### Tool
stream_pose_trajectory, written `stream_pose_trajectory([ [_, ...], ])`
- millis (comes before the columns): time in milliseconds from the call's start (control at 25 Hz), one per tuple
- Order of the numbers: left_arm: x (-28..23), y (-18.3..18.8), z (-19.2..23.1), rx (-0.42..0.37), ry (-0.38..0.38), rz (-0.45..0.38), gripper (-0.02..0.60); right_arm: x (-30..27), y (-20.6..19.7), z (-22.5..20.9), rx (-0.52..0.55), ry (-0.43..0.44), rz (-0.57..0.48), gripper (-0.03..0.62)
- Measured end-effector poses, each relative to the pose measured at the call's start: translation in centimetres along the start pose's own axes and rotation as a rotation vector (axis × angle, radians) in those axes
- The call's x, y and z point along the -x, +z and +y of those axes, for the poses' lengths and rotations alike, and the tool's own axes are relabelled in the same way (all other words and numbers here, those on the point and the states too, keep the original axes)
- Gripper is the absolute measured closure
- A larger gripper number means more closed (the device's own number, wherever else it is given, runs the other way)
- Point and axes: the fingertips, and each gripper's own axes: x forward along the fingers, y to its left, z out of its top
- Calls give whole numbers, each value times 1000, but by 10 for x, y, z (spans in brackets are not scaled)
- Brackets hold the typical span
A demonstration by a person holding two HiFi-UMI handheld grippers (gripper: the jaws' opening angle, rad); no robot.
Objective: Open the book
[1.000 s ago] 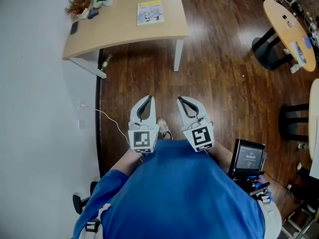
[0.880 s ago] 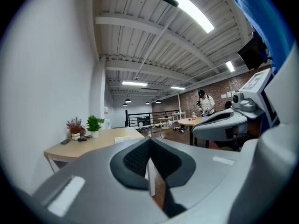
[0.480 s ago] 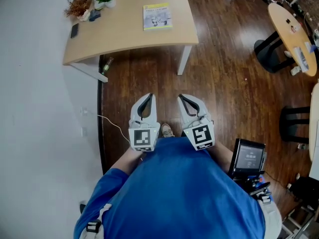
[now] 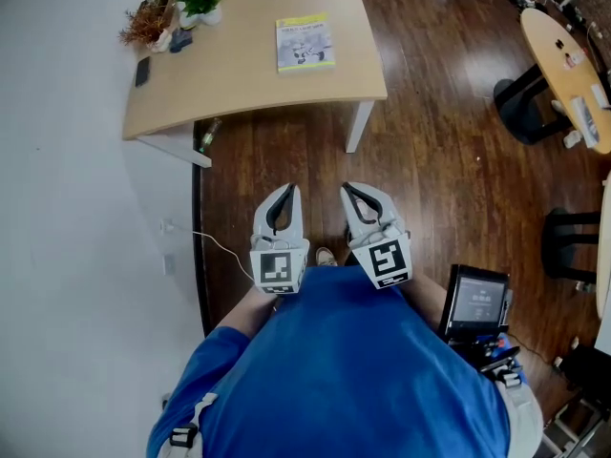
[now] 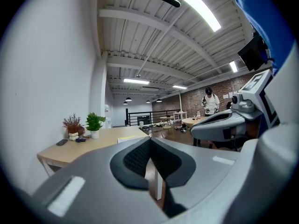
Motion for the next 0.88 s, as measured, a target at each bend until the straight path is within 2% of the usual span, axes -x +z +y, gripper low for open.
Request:
stream_pose_trajectory([
  [480, -120, 12, 13, -30, 26, 48, 574, -74, 11, -108, -27, 16, -36, 591],
  [880, -211, 27, 12, -45, 70, 72, 574, -114, 7, -191, -28, 56, -39, 591],
])
